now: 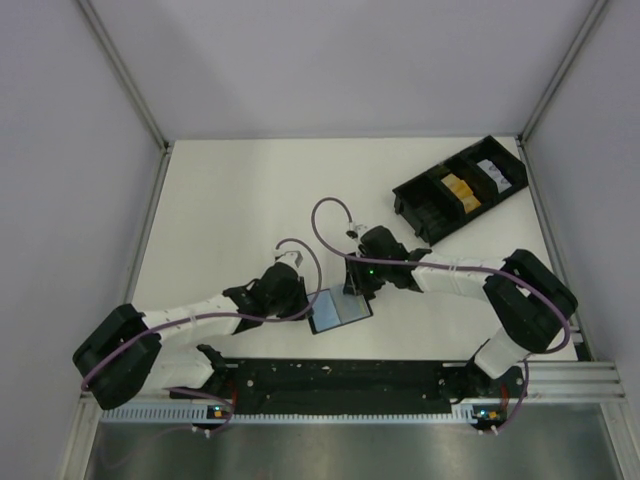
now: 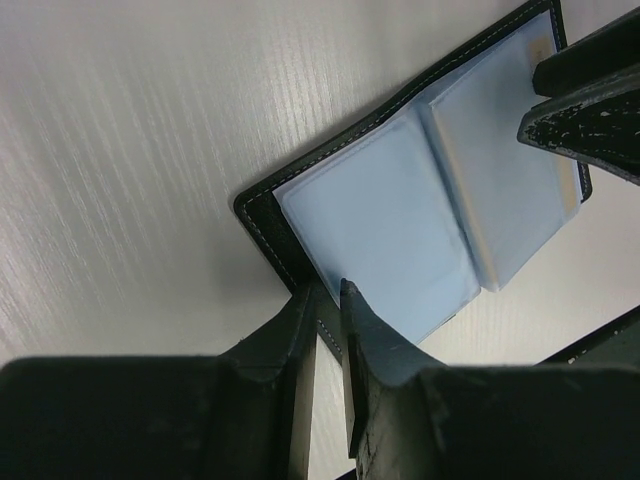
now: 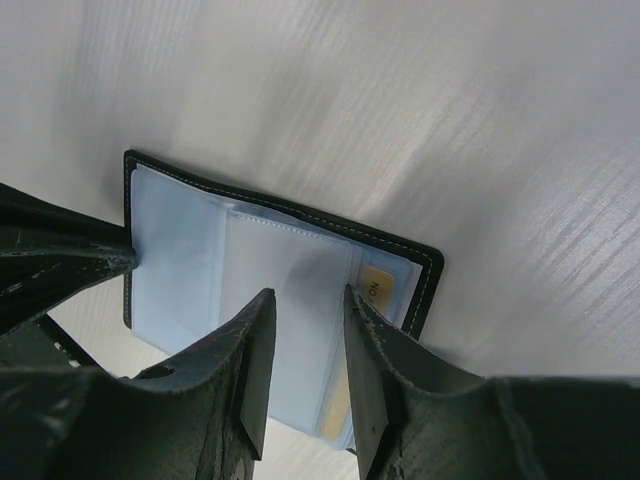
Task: Take the credit cards out of the card holder
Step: Remove the credit card from the card holder.
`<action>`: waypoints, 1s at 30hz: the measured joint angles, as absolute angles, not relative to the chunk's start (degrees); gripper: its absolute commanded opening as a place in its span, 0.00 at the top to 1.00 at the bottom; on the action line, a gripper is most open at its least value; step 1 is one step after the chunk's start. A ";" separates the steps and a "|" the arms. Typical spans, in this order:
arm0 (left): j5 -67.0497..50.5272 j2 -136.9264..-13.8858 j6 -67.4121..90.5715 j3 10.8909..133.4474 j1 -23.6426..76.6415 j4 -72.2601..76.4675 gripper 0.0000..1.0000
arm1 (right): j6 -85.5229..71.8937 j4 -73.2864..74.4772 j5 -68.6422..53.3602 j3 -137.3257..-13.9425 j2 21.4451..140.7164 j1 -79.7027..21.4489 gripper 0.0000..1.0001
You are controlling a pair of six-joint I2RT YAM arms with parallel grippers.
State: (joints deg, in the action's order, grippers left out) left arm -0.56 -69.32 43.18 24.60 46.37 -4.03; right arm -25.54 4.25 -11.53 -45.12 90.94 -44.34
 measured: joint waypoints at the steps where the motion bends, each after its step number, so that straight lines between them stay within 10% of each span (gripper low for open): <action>1: -0.47 -69.38 43.24 24.60 46.59 -3.99 0.81 | -25.56 4.01 -11.66 -45.12 91.05 -44.51 0.67; 30: 3.46 -56.16 50.11 18.02 48.69 -3.90 0.67 | -30.11 1.26 -25.87 -49.01 90.87 -48.03 0.68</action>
